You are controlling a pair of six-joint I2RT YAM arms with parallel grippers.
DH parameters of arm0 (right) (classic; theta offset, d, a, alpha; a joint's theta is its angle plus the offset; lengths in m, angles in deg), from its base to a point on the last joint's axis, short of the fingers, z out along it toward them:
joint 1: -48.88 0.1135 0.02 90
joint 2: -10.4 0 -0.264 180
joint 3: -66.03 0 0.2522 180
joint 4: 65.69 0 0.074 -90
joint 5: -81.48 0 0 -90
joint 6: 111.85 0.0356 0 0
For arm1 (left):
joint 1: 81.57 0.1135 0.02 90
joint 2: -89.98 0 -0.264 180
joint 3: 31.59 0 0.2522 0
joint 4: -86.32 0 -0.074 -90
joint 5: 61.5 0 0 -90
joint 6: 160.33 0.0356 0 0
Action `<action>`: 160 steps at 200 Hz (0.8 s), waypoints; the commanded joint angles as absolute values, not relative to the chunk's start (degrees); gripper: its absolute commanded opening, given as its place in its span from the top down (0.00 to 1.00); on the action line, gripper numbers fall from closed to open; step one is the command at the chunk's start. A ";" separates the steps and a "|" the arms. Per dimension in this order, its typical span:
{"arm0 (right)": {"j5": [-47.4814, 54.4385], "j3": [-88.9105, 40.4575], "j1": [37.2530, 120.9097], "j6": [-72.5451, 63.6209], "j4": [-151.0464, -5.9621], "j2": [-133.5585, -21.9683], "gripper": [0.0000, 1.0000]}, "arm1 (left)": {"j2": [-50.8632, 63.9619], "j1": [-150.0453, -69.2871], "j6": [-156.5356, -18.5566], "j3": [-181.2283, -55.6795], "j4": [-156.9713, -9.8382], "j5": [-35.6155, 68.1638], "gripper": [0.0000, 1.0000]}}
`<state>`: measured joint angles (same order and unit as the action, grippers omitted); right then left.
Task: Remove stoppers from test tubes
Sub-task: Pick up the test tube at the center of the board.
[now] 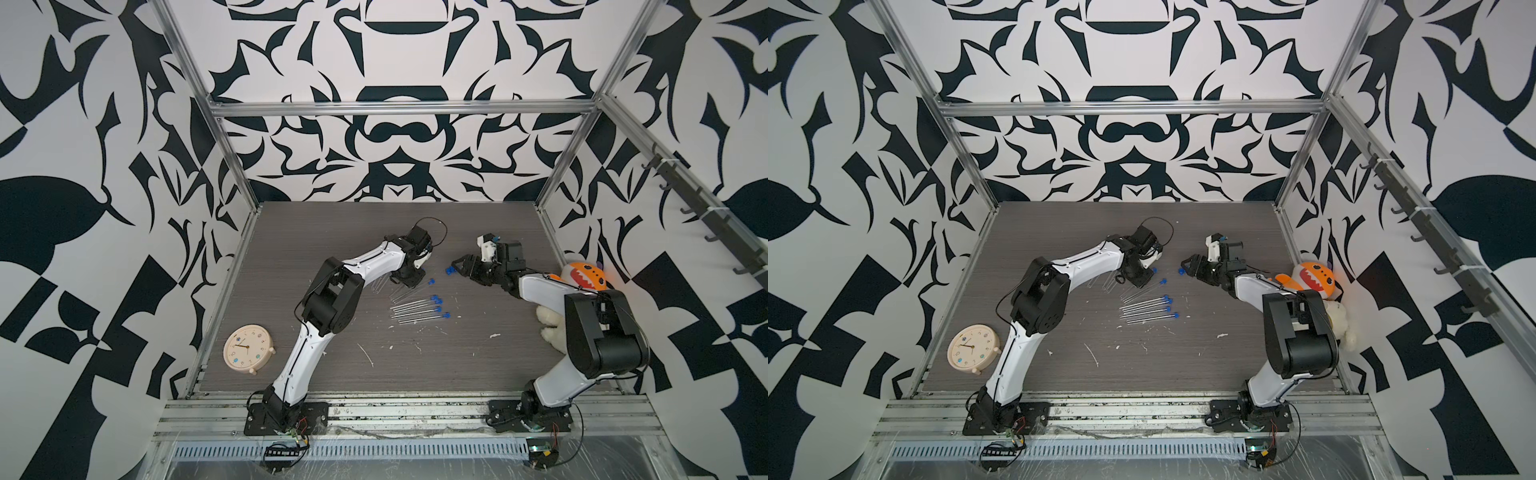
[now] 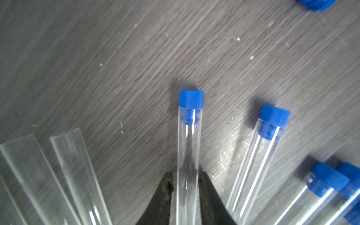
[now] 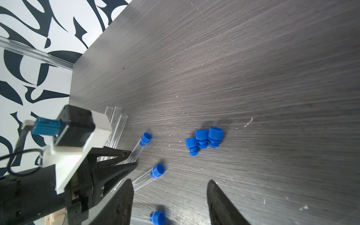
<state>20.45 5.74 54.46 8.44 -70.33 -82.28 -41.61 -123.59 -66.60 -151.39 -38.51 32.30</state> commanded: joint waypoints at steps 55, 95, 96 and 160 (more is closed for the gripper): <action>21.36 5.95 53.74 9.44 -68.65 -79.35 0.40 | -42.74 -123.23 -66.20 -151.44 -36.98 32.08 0.81; 21.53 5.86 53.64 9.77 -68.82 -78.90 0.40 | -41.81 -122.53 -66.28 -151.65 -37.02 32.44 0.84; 21.53 5.86 53.63 9.78 -68.82 -78.90 0.40 | -41.79 -122.48 -66.28 -151.67 -37.03 32.45 0.84; 24.63 5.37 53.74 10.37 -66.80 -79.73 0.40 | -37.81 -121.34 -66.67 -152.32 -36.67 32.09 0.88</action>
